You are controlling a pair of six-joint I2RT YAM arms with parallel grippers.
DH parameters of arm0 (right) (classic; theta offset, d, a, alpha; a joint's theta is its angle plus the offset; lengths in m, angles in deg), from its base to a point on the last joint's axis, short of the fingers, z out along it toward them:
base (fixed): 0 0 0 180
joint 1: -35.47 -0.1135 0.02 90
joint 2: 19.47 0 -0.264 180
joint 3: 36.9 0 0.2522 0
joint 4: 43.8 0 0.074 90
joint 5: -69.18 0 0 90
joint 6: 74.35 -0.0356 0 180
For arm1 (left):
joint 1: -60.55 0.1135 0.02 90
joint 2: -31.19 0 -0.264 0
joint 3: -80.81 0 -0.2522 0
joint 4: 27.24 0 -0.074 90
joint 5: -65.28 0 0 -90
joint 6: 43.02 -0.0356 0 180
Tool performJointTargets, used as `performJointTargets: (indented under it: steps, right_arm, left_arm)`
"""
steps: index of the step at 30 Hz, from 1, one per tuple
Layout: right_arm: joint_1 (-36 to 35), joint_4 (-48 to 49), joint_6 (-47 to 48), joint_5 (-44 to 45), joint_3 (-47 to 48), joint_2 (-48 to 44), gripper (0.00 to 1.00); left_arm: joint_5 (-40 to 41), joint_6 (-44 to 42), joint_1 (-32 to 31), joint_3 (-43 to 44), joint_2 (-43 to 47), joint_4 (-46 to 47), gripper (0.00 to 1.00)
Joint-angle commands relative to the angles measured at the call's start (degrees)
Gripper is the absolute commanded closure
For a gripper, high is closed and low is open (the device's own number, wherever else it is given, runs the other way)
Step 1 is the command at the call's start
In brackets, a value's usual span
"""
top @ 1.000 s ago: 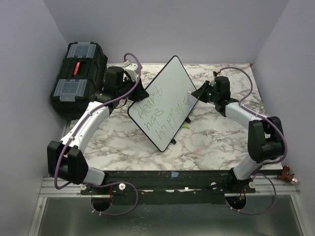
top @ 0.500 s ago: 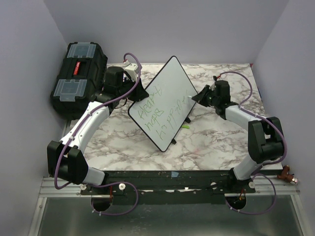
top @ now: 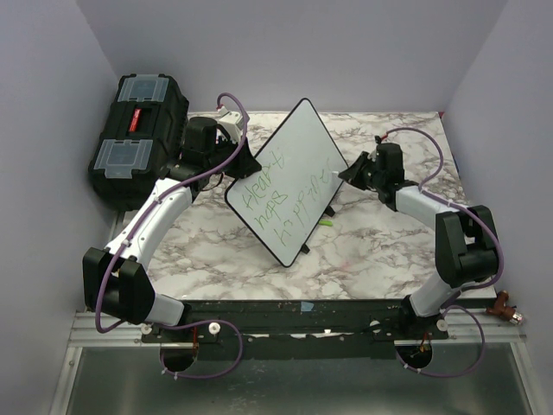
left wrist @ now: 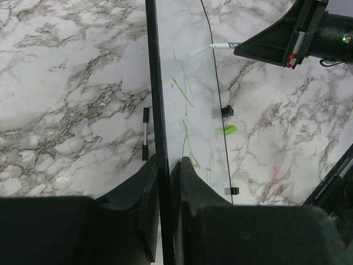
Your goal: Write a sentence on the whiteboard
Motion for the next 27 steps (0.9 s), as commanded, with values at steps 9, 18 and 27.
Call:
performJointTargets:
  steps: [9, 18, 27]
  right_arm:
    - [-0.51, -3.59, 0.67, -7.01, -4.06, -2.42, 0.99]
    - [0.54, 2.26, -2.69, -3.14, -6.49, -10.56, 0.99]
    - [4.08, 3.69, -6.04, -2.96, -1.97, -8.38, 0.99]
  left_arm:
    - [1.09, -6.91, -0.46, -1.37, 0.96, -1.13, 1.00]
    - [1.07, -6.91, -0.46, -1.72, 1.62, -0.87, 1.00]
    - [1.43, -7.08, -0.46, -1.91, 1.52, -0.89, 1.00]
